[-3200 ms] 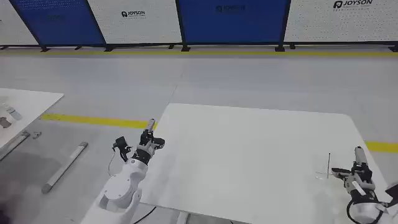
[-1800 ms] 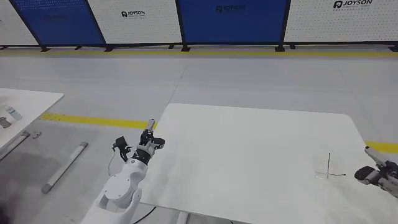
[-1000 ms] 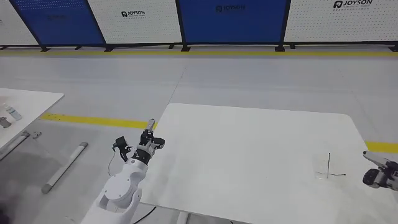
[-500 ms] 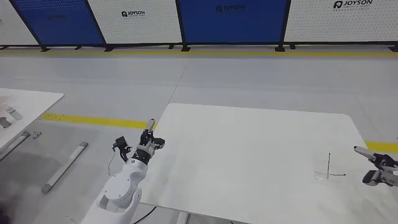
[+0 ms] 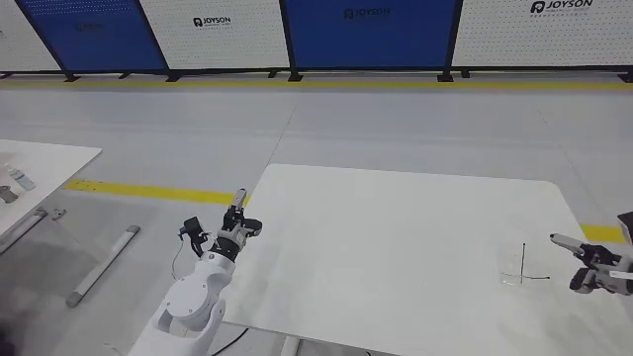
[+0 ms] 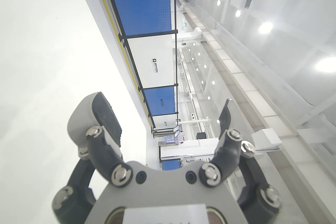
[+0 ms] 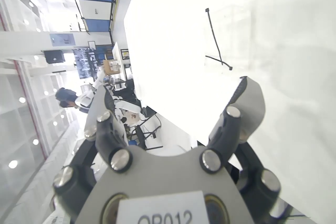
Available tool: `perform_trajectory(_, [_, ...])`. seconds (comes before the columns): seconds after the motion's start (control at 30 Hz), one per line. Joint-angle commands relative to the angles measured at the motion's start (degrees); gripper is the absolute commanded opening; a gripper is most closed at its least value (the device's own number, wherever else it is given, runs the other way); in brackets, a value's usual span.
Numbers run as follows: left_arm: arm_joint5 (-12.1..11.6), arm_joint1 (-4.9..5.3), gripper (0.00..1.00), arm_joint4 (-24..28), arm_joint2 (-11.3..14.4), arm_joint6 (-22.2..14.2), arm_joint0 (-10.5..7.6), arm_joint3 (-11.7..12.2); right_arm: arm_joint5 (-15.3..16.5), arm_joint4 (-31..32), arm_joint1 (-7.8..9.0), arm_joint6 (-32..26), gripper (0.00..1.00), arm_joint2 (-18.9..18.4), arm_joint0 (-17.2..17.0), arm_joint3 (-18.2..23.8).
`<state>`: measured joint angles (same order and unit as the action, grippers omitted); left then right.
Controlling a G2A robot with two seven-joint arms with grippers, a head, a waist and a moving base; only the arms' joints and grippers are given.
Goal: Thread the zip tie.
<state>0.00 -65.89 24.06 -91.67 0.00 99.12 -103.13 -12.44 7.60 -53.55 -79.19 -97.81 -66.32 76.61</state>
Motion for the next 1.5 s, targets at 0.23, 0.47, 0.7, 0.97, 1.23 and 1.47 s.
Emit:
perform_trajectory(0.23, [0.0,0.00,1.00,0.0,0.0,0.0,0.00,0.0,5.9,-2.0,1.79,-0.5,1.00,10.7,3.7,3.2])
perform_trajectory(0.47, [0.0,0.00,1.00,0.0,0.0,0.0,0.00,0.0,1.9,-0.6,2.81,-0.5,1.00,20.6,11.6,-6.4])
perform_trajectory(0.7, [0.0,0.00,1.00,0.0,0.0,0.0,0.00,0.0,1.9,-0.6,2.81,-0.5,1.00,20.6,11.6,-6.4])
perform_trajectory(0.97, [0.0,0.00,1.00,0.0,0.0,0.0,0.00,0.0,5.4,-0.3,3.55,-0.5,1.00,18.3,10.7,-6.5])
perform_trajectory(1.23, [0.0,0.00,1.00,0.0,0.0,0.0,0.00,0.0,7.8,1.9,7.20,-0.5,1.00,18.3,7.7,-6.4])
perform_trajectory(1.47, [0.0,0.00,1.00,0.0,0.0,0.0,0.00,0.0,4.0,6.9,7.99,-0.5,1.00,22.4,10.6,-7.7])
